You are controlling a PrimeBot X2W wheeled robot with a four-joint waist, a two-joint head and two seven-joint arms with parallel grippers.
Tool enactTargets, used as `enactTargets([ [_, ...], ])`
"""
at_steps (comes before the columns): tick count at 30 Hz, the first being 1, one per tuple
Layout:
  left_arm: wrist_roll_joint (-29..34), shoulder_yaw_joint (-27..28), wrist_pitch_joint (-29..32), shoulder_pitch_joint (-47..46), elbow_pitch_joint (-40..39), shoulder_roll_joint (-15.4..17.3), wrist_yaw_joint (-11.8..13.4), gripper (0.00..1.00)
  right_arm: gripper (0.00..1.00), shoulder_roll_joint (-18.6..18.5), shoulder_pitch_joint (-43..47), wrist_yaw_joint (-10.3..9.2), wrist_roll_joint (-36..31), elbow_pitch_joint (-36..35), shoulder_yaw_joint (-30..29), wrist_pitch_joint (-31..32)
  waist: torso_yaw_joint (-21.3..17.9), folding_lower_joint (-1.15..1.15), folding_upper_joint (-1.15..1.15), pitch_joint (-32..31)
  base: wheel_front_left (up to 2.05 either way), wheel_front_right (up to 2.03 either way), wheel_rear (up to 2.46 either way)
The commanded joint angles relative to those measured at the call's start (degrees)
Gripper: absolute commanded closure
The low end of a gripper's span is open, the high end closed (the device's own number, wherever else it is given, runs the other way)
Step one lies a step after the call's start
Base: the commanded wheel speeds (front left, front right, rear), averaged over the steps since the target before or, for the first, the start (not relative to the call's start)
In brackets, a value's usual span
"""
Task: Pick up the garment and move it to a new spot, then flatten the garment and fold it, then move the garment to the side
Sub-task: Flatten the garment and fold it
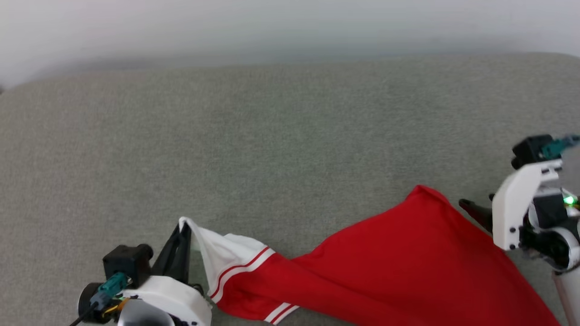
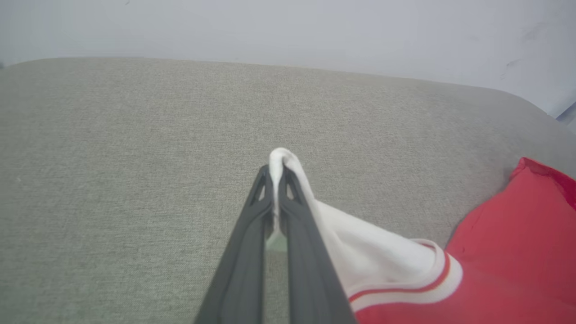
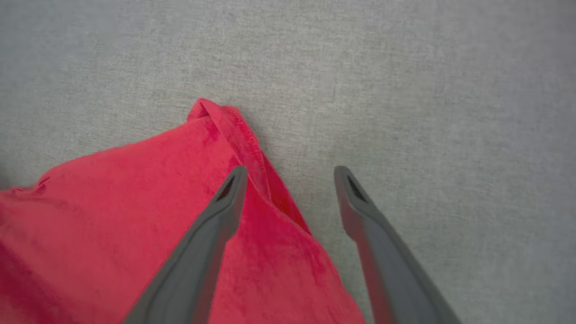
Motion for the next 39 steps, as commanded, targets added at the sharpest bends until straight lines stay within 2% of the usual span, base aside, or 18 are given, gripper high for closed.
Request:
enactTargets([
  [1,0.47,-0.09,-0.18,-1.2,-0.29,-0.2,-0.17,1.0,0.0,-0.03,-1.45,-0.04,-0.21,-0.33,0.25,1.04,1.79,0.0,0.0,2.19,0.0,0.0,0.0],
  [5,0.98,-1.02,-0.82,-3.45,-0.06,-1.51,-0.96,1.0,0.0,0.37,-5.82,-0.04,-1.02,0.01,3.32,8.46,3.63,0.0,0.0,4.94,0.0,0.0,0.0],
  [12,1.77,-2.65,-1.52,-6.28,0.18,-3.28,-1.95,1.0,0.0,0.15,-9.98,-0.04,-1.25,4.39,7.88,14.79,6.09,0.0,0.0,7.53,0.0,0.0,0.0],
  [16,1.55,-2.83,-2.12,-6.81,0.9,-3.77,-2.02,1.0,0.0,0.44,-9.06,-0.04,0.24,7.86,10.27,17.22,6.73,0.0,0.0,8.04,0.0,0.0,0.0],
  [17,1.42,-2.77,-2.44,-6.82,1.03,-3.95,-2.03,1.0,0.48,0.4,-8.8,-0.04,0.31,8.54,11.02,17.81,6.78,0.0,0.0,8.09,0.0,0.0,0.0],
  [19,1.31,-2.71,-2.71,-6.77,1.34,-4.12,-1.97,1.0,1.0,0.31,-8.17,-0.04,1.39,9.6,11.96,18.75,6.83,0.0,0.0,8.1,0.0,0.0,0.0],
  [25,0.7,-2.22,-2.82,-6.12,2.12,-3.81,-1.89,1.0,1.0,-0.74,-9.7,-0.03,3.07,9.93,14.04,18.78,6.08,0.0,0.0,6.49,0.0,0.0,0.0],
  [30,0.38,-1.69,-2.55,-5.63,2.27,-2.64,-2.27,1.0,1.0,-1.93,-12.26,-0.03,4.48,8.54,15.41,15.43,4.89,0.0,0.0,3.59,0.0,0.0,0.0],
  [34,0.56,-0.55,-1.5,-7.36,1.31,-0.27,-2.63,1.0,1.0,-2.81,-14.49,-0.03,5.53,6.95,14.66,10.66,4.2,0.0,0.0,0.43,0.0,0.0,0.0],
  [39,0.39,1.22,0.83,-12.36,0.31,2.86,-4.38,1.0,1.0,-4.02,-17.24,-0.03,5.46,6.05,12.2,5.89,3.73,0.0,0.0,-4.31,0.0,0.0,0.0],
])
